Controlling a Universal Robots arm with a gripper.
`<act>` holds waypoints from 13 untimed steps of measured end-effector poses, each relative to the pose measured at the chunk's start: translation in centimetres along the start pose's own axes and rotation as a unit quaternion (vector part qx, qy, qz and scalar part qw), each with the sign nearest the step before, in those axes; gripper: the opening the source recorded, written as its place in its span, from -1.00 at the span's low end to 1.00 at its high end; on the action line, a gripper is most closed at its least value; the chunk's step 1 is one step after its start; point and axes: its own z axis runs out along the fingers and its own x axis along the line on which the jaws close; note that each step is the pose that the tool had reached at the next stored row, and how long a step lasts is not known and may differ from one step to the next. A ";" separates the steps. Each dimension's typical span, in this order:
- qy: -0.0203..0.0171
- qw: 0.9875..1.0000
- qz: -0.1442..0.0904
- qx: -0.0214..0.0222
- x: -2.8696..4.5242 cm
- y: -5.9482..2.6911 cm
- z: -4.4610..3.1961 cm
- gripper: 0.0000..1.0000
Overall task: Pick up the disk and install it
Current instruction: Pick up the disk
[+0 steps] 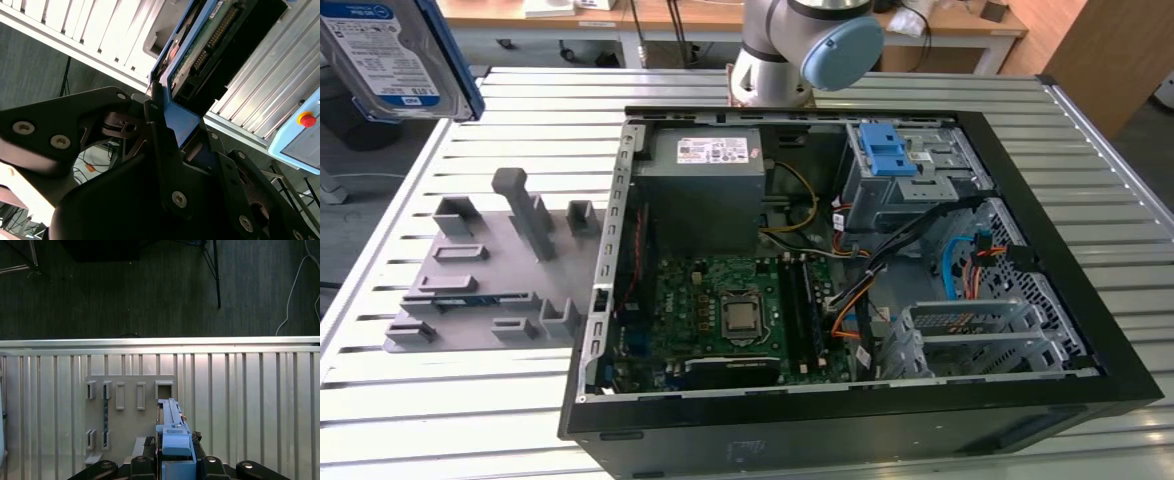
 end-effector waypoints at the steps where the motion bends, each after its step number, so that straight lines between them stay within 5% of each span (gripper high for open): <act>1: 0.000 1.000 0.000 0.000 0.03 0.00 -0.02 -0.27; 13: 0.000 1.000 0.000 0.000 0.61 -0.02 -0.69 -0.27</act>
